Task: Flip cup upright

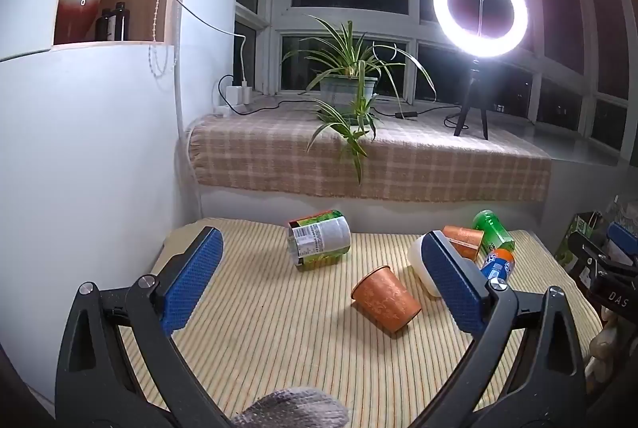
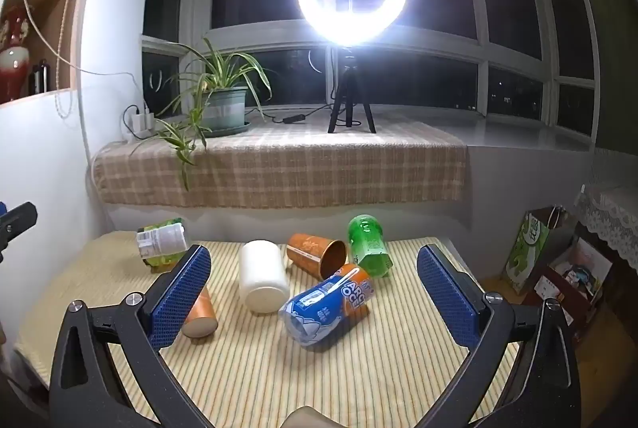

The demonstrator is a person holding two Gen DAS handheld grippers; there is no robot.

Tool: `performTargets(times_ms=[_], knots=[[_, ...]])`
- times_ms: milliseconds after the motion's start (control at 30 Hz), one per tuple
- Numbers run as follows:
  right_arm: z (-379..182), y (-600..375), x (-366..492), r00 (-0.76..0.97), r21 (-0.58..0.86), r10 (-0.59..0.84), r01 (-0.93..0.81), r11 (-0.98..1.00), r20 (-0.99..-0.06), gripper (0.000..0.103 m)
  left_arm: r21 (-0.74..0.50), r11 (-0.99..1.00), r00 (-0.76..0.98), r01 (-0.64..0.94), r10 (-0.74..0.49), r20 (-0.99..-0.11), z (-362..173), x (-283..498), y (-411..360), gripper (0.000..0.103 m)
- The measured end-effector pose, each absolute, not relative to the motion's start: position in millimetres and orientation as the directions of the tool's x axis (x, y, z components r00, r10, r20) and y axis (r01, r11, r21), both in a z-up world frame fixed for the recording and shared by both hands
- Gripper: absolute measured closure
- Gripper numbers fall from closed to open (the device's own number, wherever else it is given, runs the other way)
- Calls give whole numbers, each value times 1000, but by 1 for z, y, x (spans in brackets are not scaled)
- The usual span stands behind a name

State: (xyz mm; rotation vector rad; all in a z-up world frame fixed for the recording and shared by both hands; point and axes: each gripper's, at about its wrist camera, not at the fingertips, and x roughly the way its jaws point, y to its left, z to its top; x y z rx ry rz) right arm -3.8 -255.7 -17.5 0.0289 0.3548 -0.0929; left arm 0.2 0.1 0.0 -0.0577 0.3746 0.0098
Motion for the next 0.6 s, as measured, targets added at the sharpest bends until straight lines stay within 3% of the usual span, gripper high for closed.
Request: performTargets(times_ms=[600], knots=[[-19,-254,-2,929,18,-94,107,994,-358,0,-56,998,934,-17,-4,-357,4,2,10,2]])
